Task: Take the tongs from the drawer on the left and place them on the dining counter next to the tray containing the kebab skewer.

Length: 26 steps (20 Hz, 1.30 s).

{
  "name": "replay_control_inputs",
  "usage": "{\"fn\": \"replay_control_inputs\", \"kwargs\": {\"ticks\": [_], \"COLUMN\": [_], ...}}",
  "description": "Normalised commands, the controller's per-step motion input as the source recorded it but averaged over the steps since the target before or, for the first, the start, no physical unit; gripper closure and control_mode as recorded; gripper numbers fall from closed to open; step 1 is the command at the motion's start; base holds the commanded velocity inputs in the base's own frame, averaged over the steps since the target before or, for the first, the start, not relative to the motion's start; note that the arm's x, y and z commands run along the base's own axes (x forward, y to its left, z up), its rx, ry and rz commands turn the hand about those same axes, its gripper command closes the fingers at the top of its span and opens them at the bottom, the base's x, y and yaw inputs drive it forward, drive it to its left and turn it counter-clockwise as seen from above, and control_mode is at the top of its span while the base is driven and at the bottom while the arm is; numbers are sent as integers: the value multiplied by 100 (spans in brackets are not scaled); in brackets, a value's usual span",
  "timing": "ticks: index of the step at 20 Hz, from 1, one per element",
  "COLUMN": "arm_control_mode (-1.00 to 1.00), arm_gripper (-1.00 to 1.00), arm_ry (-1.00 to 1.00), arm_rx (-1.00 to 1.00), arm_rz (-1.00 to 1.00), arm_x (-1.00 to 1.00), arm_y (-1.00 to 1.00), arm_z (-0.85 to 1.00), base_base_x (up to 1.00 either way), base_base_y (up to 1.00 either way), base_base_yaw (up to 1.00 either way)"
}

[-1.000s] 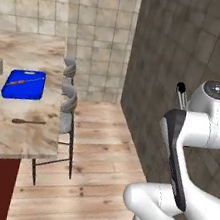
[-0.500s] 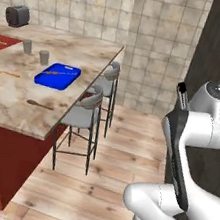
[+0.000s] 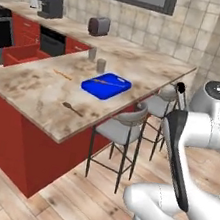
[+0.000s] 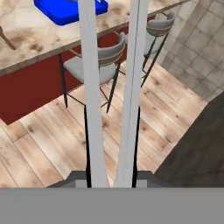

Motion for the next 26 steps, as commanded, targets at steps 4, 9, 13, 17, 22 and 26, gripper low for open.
{"fn": "replay_control_inputs", "kwargs": {"ticks": [4, 9, 13, 17, 22, 26], "arm_control_mode": [100, 100, 100, 100, 100, 100], "arm_gripper": [100, 100, 100, 100, 100, 100], "arm_ry": [0, 0, 0, 0, 0, 0], "arm_rx": [0, 0, 0, 0, 0, 0], "arm_rz": [0, 0, 0, 0, 0, 0], "arm_x": [0, 0, 0, 0, 0, 0], "arm_y": [0, 0, 0, 0, 0, 0], "arm_z": [0, 0, 0, 0, 0, 0], "base_base_x": [70, 58, 37, 19, 1, 10], "base_base_y": [-90, -89, -86, -94, -88, -61], "base_base_yaw": [54, 54, 58, 52, 37, 17]}}
